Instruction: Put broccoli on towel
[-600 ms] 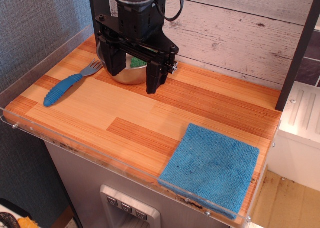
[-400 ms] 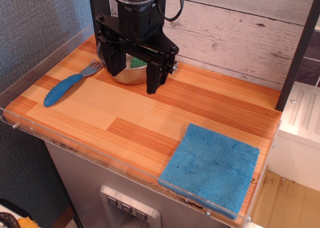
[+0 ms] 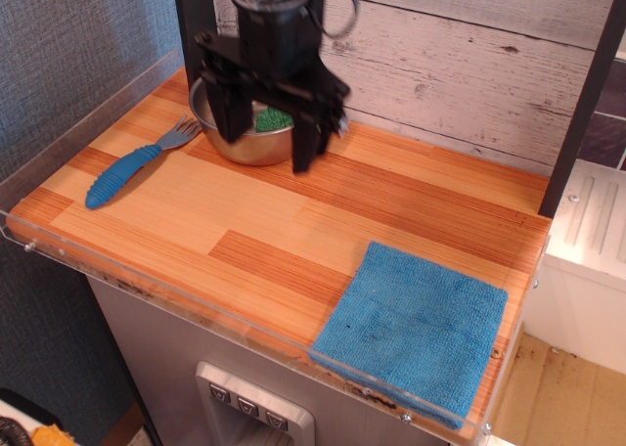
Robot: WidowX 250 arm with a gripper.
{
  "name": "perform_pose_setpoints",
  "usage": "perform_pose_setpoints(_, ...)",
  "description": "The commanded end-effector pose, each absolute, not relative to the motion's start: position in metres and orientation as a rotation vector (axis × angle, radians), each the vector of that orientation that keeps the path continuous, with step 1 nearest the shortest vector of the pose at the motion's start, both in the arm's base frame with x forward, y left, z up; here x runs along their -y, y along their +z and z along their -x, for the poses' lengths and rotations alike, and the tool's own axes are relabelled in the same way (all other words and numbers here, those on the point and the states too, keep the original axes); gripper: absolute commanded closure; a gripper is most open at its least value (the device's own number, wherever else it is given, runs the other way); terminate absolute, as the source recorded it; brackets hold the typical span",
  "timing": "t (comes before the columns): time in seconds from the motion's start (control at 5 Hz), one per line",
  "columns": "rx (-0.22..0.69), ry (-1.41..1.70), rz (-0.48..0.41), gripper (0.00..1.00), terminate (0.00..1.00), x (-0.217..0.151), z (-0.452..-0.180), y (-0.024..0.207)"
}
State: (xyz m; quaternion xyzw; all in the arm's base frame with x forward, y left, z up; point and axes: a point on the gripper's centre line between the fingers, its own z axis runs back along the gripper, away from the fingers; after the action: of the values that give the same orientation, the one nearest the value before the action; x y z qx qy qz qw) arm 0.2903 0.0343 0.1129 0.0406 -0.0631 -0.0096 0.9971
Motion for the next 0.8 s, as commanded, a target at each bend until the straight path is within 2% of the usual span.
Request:
perform_pose_setpoints(0.0, 0.189, 0.104, -0.107, 0.0, 0.0, -0.066, -0.342, 0.126)
perform_pose_setpoints(0.2, 0.2, 0.146, -0.104, 0.0, 0.0, -0.076, -0.355, 0.123)
perform_pose_setpoints(0.6, 0.16, 0.201, -0.143, 0.0, 0.0, -0.091, -0.377, 0.101)
